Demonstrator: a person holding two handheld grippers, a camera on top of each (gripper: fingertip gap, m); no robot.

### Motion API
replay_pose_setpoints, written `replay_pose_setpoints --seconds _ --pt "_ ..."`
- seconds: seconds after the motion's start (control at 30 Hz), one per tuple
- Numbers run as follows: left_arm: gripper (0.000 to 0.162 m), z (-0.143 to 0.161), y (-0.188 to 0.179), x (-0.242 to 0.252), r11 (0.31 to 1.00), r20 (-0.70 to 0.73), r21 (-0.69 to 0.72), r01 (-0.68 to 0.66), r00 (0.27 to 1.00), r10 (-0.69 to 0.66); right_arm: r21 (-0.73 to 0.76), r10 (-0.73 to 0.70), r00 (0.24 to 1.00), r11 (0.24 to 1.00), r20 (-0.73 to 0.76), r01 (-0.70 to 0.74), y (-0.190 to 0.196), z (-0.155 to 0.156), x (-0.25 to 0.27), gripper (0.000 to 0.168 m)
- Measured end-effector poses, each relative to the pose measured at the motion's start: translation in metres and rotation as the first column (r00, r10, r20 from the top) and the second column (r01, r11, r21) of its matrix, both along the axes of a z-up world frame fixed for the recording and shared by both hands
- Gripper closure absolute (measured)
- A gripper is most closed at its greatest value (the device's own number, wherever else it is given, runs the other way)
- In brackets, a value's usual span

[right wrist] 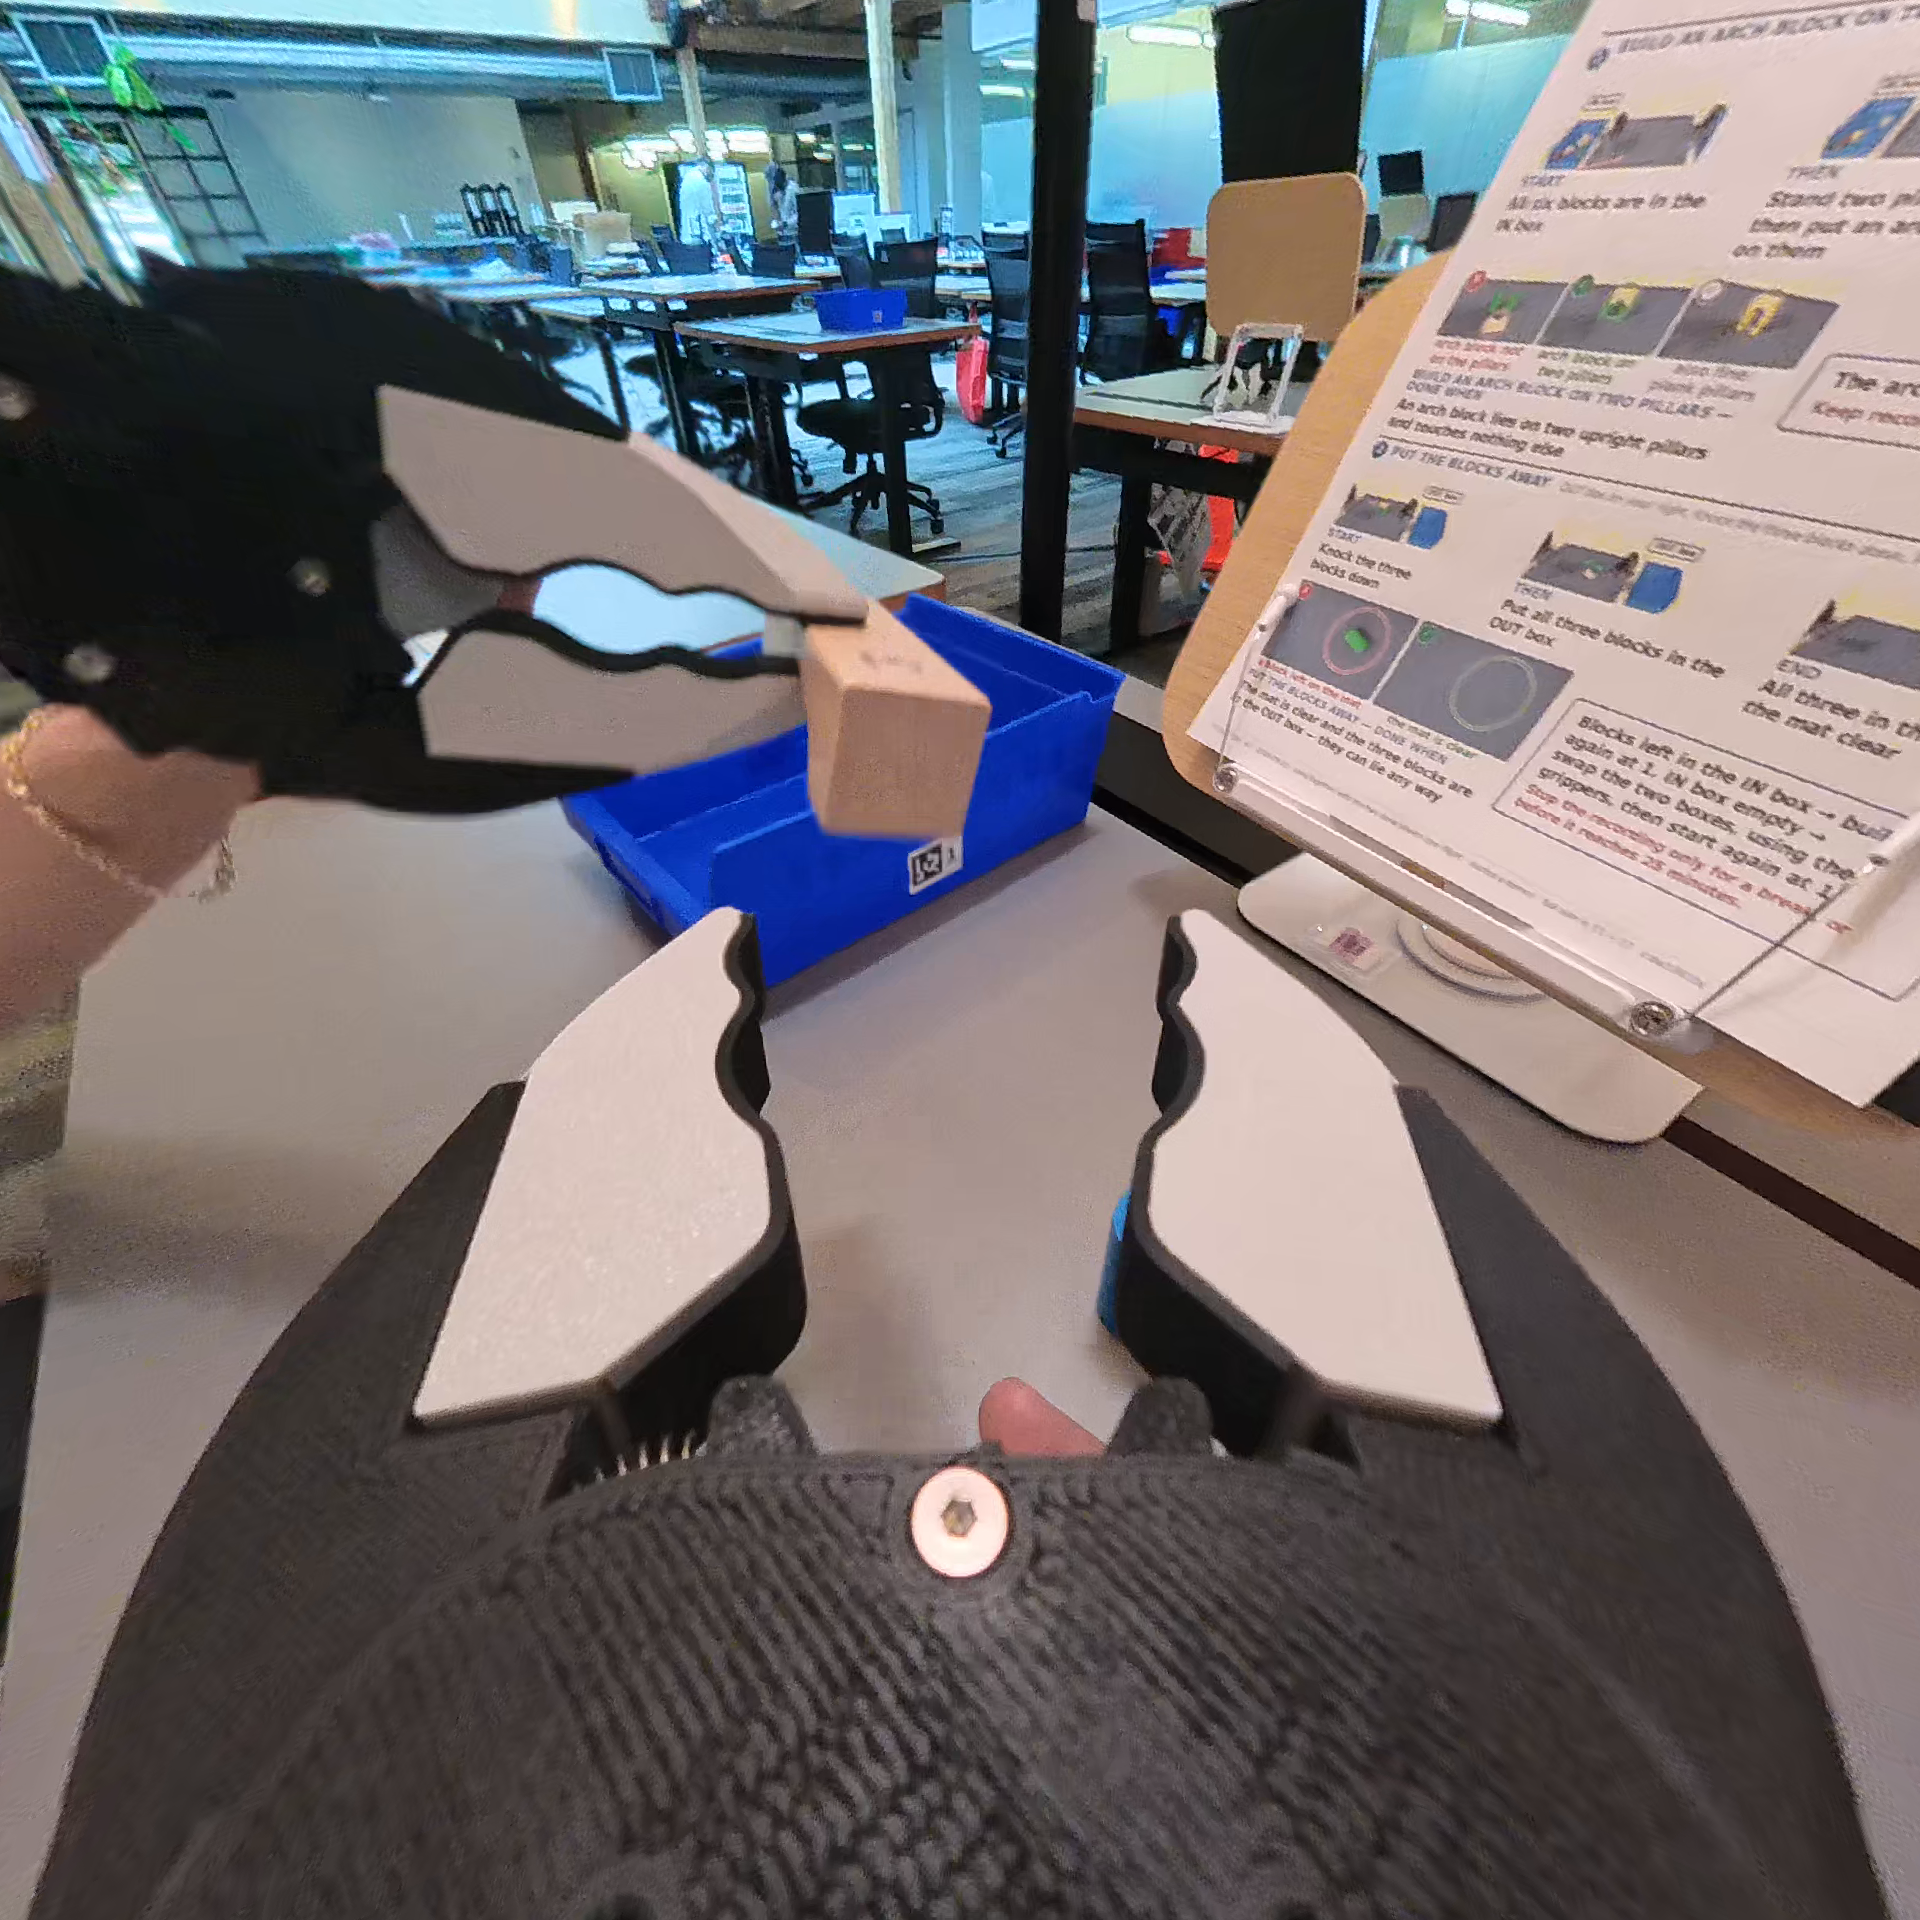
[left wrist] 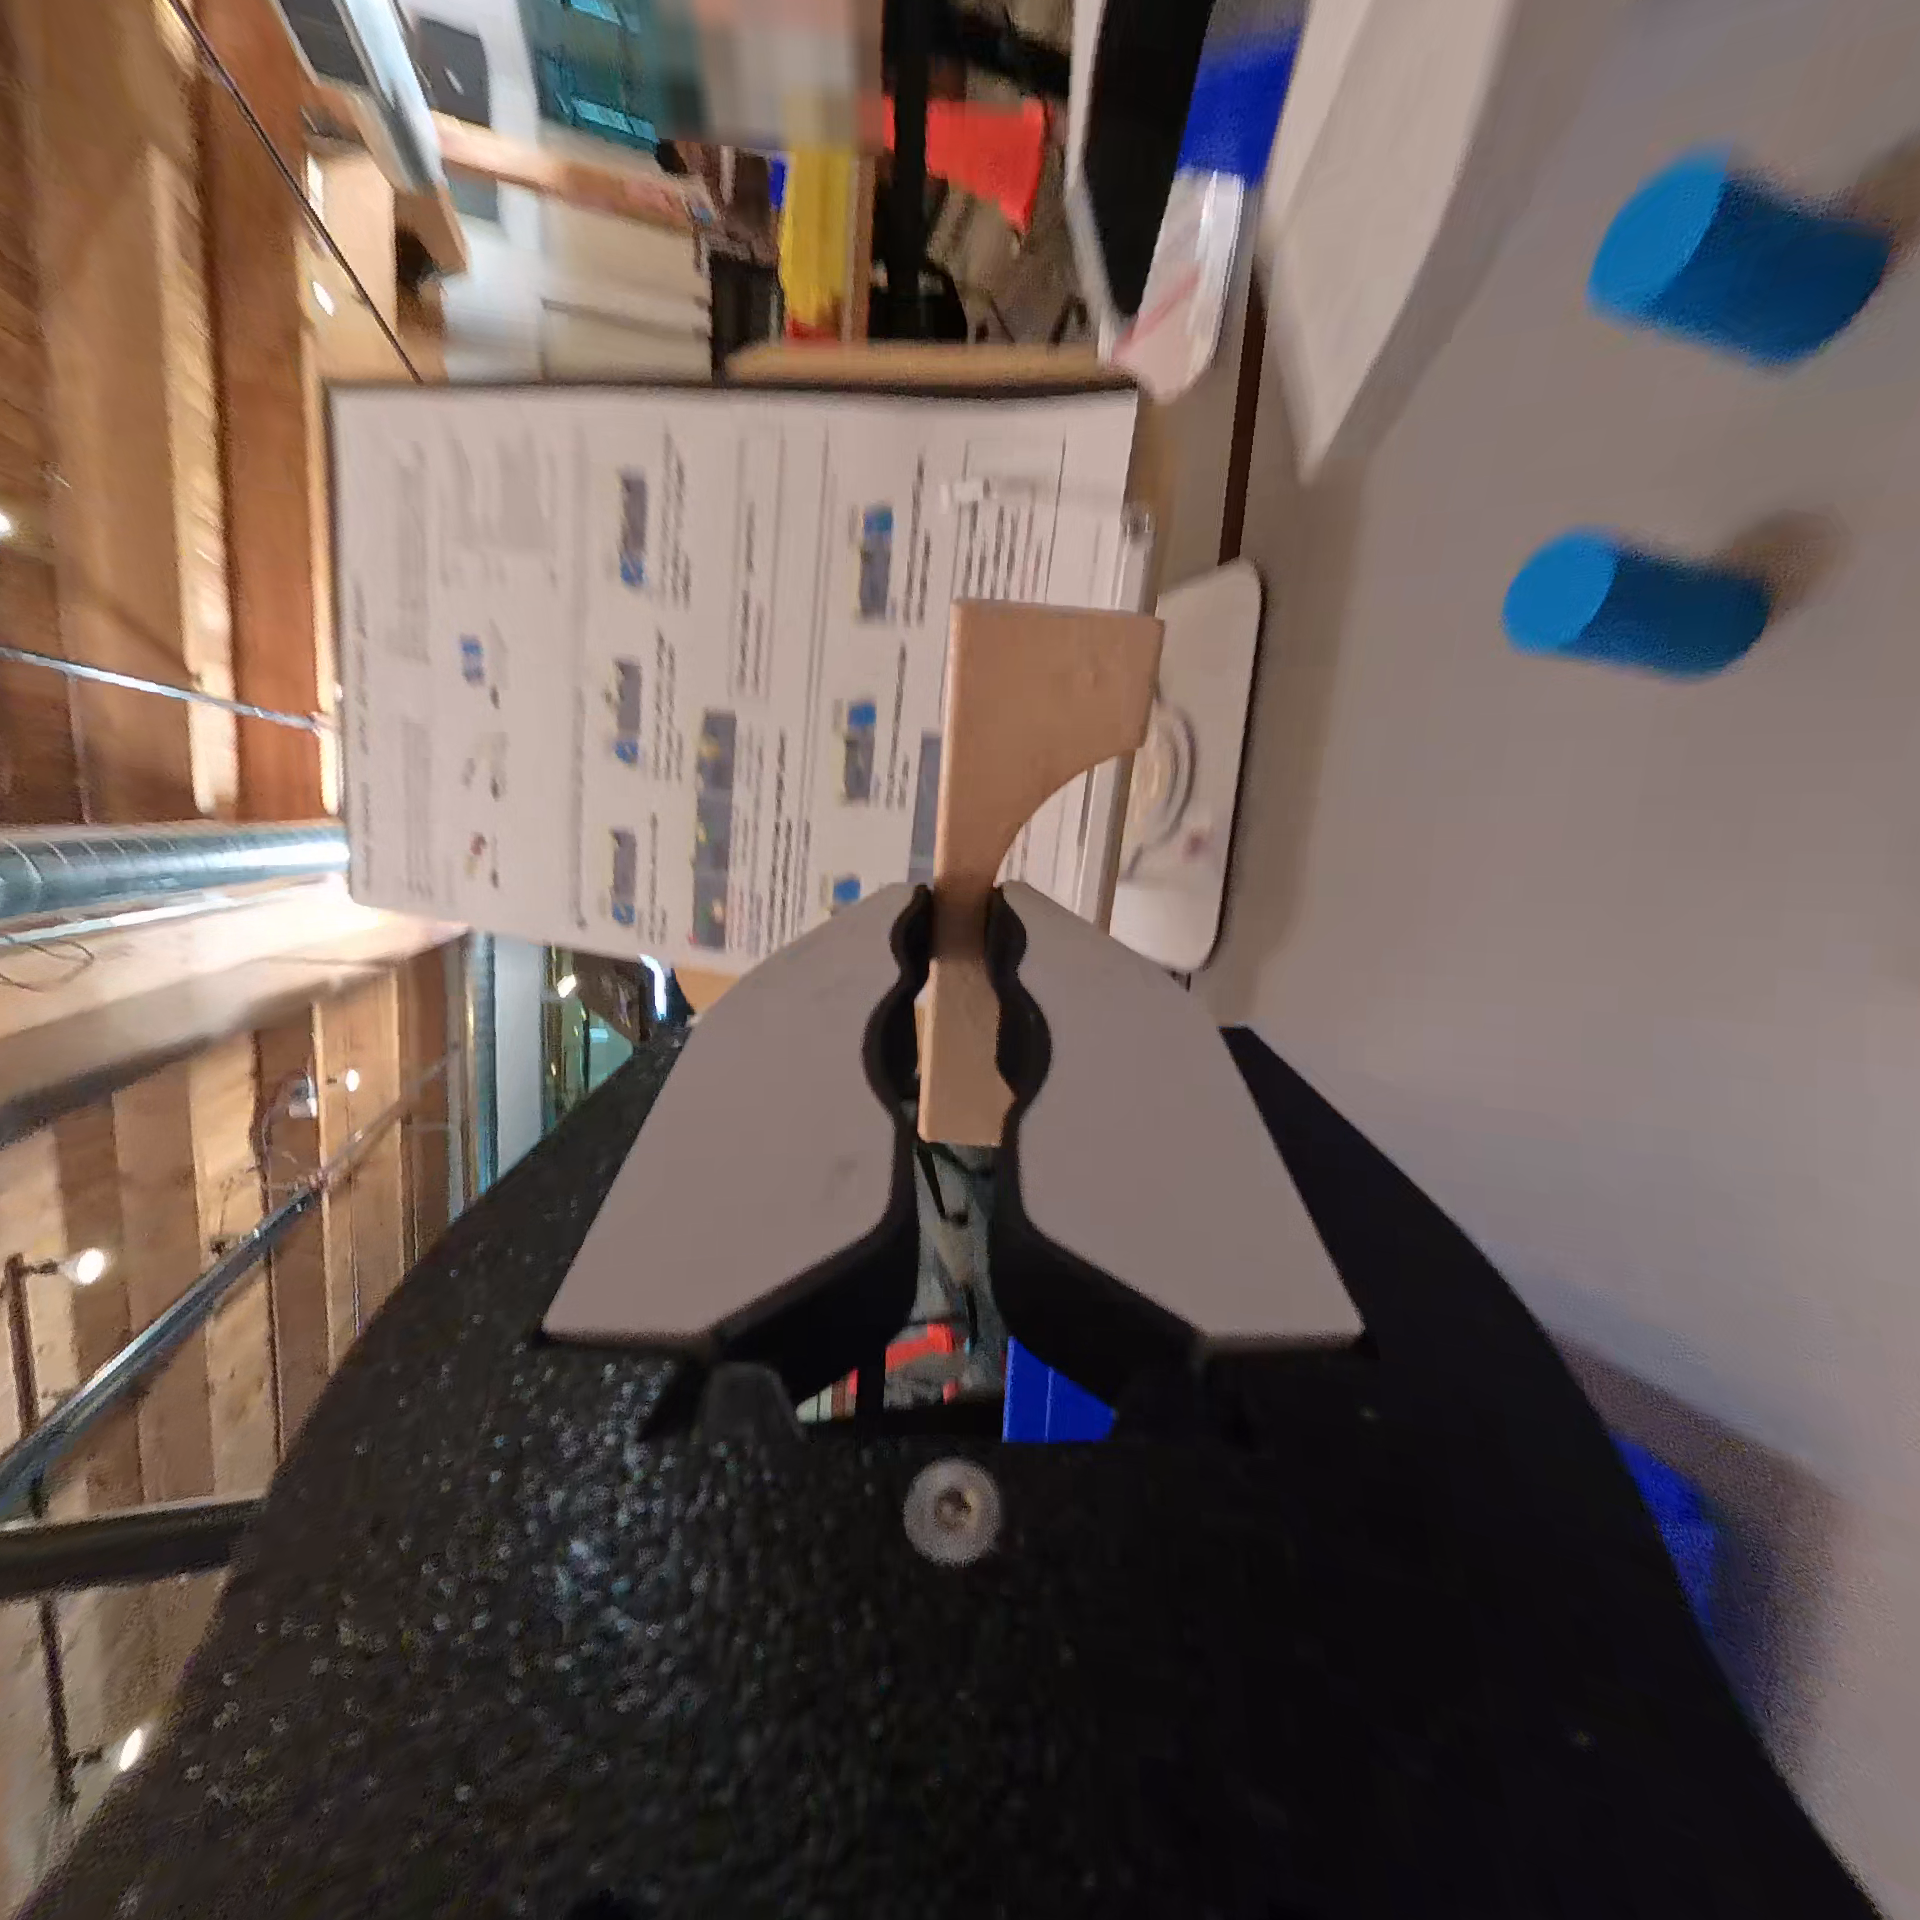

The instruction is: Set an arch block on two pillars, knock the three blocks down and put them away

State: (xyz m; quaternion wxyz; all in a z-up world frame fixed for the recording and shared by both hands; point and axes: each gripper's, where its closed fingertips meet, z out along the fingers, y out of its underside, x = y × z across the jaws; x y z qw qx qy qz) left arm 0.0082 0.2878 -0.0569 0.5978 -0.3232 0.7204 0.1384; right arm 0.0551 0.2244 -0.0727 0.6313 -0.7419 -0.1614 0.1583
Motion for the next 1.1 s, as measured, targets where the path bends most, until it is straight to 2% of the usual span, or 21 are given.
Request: replay_pose_setpoints --seconds 0.07,0.2,0.4,0.57,0.7,0.87,1.1 --pt "0.152 0.004 -0.026 0.011 0.999 0.021 0.013 0.044 0.999 -0.045 0.024 0.010 1.000 1.000 -0.009 -0.010 -0.003 0.004 -0.003 0.101" --pt "0.152 0.008 -0.054 0.023 0.995 0.042 0.033 0.093 0.995 -0.095 0.060 0.042 0.999 0.997 0.001 -0.042 -0.016 0.009 -0.007 0.105" --pt "0.152 0.012 -0.074 0.032 0.980 0.030 0.157 0.121 0.991 -0.127 0.038 0.061 0.998 0.997 0.026 -0.062 -0.026 0.013 0.000 0.107" --pt "0.152 0.009 -0.080 0.034 0.958 0.006 0.265 0.108 0.993 -0.114 -0.003 0.146 0.985 0.989 0.091 -0.146 -0.036 0.012 -0.004 0.113" --pt "0.152 0.004 -0.083 0.036 0.945 -0.017 0.310 0.108 0.994 -0.108 -0.068 0.177 0.968 0.984 0.180 -0.168 -0.036 0.005 -0.005 0.126" --pt "0.152 0.003 -0.084 0.037 0.926 -0.044 0.361 0.107 0.994 -0.098 -0.159 0.232 0.927 0.969 0.296 -0.191 -0.037 -0.002 -0.008 0.120" --pt "0.152 -0.004 -0.087 0.039 0.894 -0.096 0.431 0.124 0.991 -0.091 -0.393 0.370 0.829 0.897 0.420 -0.201 -0.039 -0.011 0.004 0.120"
